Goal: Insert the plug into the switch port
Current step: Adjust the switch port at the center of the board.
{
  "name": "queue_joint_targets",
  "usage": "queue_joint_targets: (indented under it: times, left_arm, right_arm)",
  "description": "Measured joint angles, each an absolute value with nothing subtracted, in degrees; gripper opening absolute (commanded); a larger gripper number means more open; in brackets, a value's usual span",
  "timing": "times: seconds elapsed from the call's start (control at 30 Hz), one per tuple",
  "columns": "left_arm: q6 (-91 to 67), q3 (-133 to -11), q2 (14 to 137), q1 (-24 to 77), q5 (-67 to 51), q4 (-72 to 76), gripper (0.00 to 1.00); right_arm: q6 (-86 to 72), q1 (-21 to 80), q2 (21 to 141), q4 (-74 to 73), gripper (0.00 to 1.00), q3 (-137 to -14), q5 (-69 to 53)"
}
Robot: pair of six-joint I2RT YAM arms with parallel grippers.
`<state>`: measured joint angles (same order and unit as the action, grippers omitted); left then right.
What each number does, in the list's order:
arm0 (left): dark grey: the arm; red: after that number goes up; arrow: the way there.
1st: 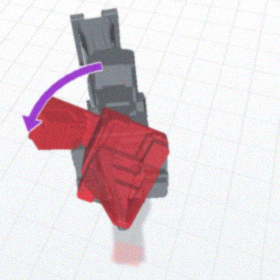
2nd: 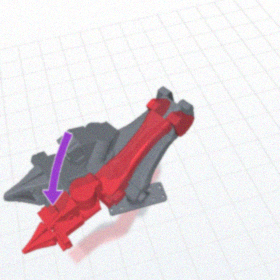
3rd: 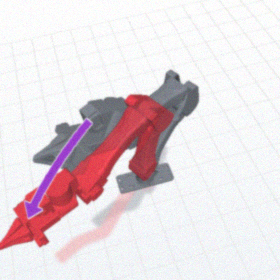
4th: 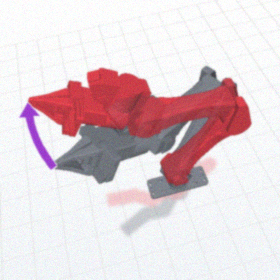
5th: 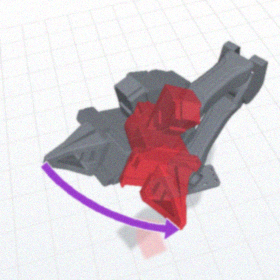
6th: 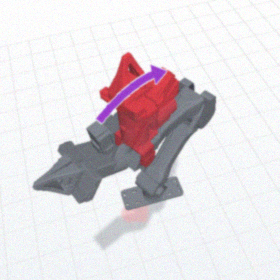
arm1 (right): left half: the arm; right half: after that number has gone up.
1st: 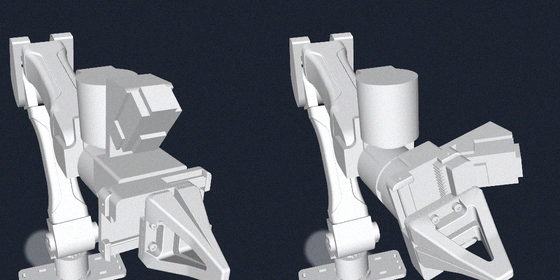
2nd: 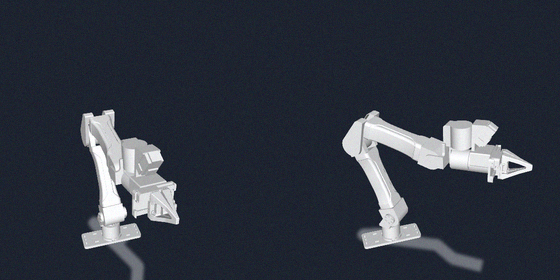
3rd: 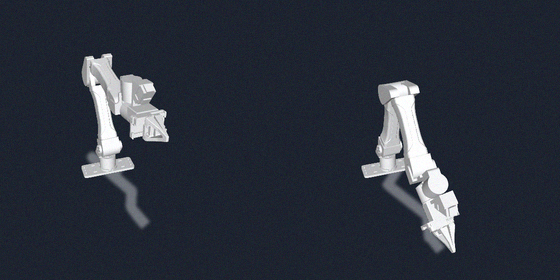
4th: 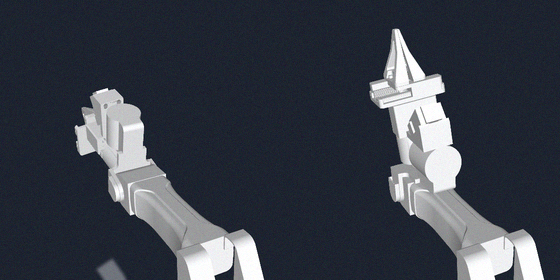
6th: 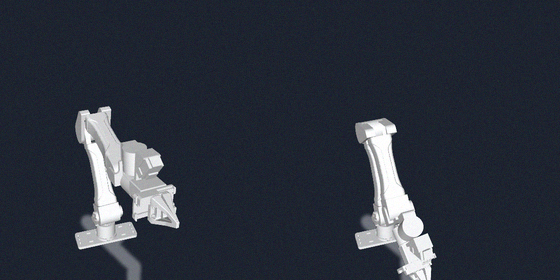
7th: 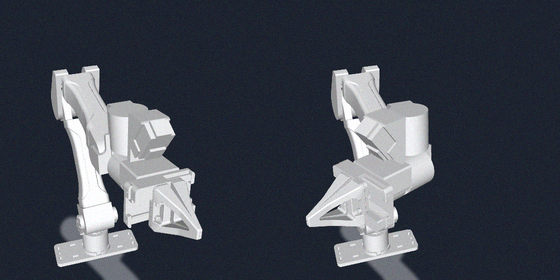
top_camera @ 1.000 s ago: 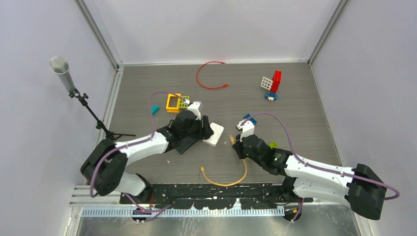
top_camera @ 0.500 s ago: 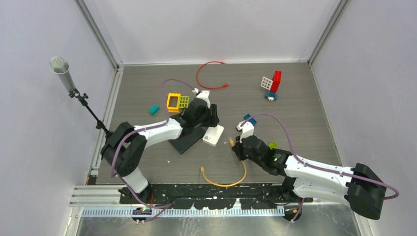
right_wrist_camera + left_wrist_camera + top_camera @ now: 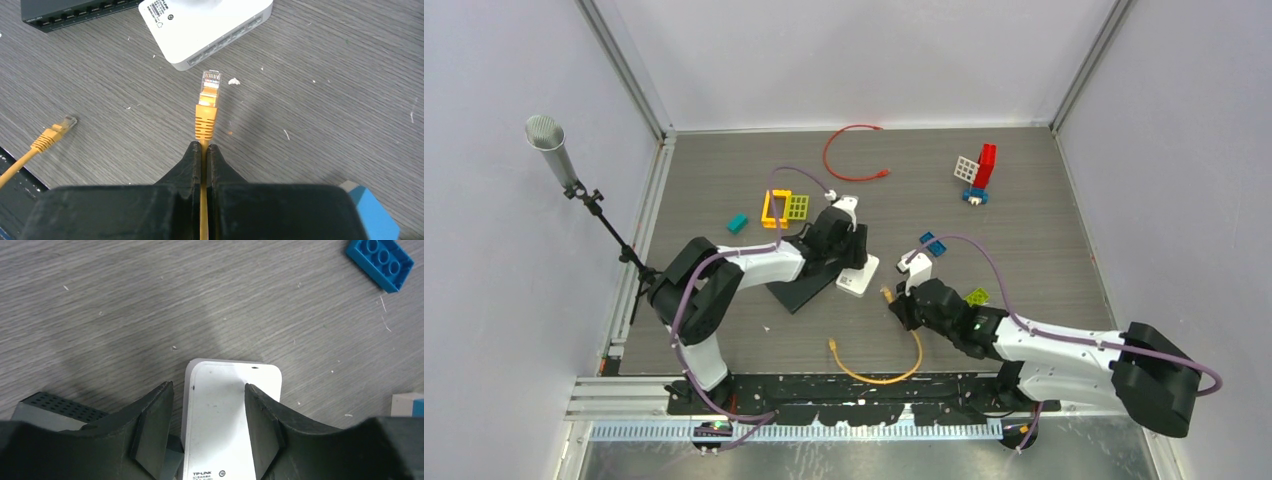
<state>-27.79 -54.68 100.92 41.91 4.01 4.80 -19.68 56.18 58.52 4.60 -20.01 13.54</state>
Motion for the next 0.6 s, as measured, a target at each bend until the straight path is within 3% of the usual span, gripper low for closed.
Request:
queue_joint_targets:
  times: [0.23,0.6]
  left_arm:
    - [-26.0,-54.6,101.7,41.9,-1.9,5.1,0.49]
    - [-22.3,-57.0,104.1,42.0,-9.7,5.5,0.47]
  right_arm:
    - [-19.7,56.2,65.1,8.6,0.0,-20.0,12.5]
    - [-24.0,60.1,66.2,12.1,0.0,-15.4,17.1]
